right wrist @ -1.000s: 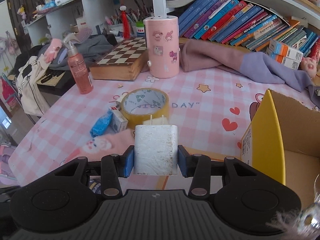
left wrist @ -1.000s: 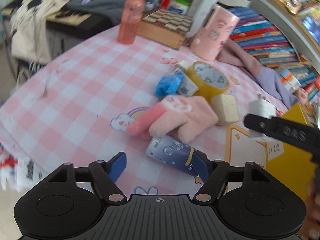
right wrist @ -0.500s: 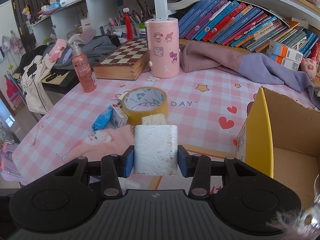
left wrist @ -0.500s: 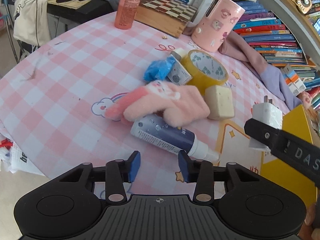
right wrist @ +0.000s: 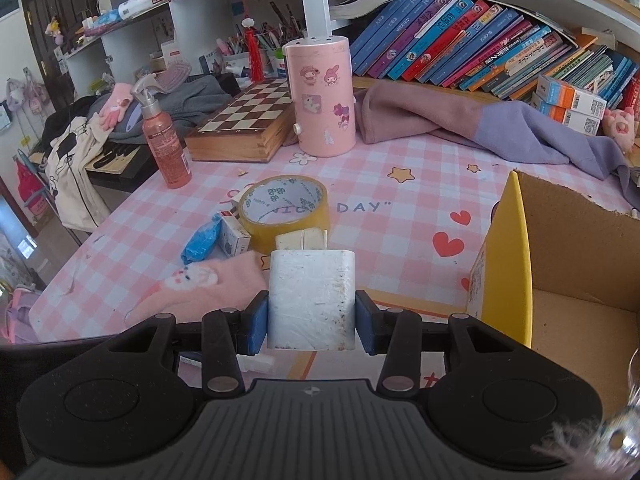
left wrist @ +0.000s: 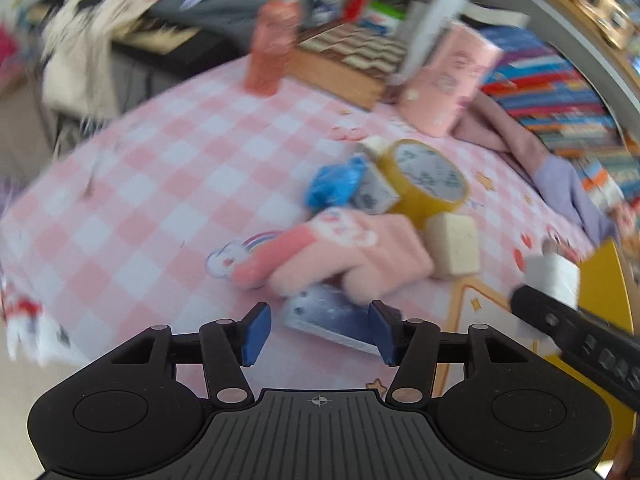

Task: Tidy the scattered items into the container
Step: 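Grasp the blue-and-white spray bottle upright with the left gripper while the right gripper holds the charger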

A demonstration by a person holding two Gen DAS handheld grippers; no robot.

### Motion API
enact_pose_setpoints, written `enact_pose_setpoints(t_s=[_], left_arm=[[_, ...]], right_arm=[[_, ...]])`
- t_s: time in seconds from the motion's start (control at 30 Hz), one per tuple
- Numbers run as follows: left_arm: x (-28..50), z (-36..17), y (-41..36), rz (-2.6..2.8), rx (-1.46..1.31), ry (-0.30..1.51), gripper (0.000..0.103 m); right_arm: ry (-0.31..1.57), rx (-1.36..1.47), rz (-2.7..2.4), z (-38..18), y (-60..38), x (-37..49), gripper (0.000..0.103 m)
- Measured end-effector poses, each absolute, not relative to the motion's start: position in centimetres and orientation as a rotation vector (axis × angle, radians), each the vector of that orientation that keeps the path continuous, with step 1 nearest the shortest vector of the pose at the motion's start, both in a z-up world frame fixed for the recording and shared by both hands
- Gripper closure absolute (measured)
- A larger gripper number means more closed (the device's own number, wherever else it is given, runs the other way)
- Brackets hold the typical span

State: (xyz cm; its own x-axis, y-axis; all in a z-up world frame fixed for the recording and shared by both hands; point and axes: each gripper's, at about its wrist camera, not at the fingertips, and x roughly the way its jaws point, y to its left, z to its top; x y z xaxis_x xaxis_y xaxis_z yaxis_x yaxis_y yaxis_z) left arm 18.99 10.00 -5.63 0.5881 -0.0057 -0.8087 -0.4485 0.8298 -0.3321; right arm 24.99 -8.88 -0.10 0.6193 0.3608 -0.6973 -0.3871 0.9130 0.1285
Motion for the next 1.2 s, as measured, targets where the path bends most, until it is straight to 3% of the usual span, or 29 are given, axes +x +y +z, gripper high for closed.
enact_pose_setpoints(t_s=[0.27,0.37,0.5,0.73,1.0,1.2], left_arm=[[19.9,-6.9,10.8,0.328,-0.778,0.937,0.045],[20.4,-7.1,10.9,0.351,-0.819,0.928,0.049],[21.3,-6.9,9.9,0.32,-0.726,0.947,0.05],[21.4,-5.1,7.1,0.166,-0.315,0.988,0.068],[21.4,-5.1,5.5,0.093,-0.123,0.998,0.064],[22.2,-6.6,5.7,0.095,-0.112,1.015,0.069]], right_arm=[[0.787,-0.028,0.436,0.0,-8.9,25.4,0.061],[0.782,-0.029,0.427,0.0,-9.0,25.7,0.061],[0.79,-0.025,0.418,-0.1,-9.0,25.9,0.061],[0.798,-0.029,0.432,-0.2,-8.8,25.5,0.061],[0.831,-0.023,0.442,-0.8,-8.4,25.5,0.061],[0.87,-0.032,0.449,-1.5,-8.1,25.6,0.061]])
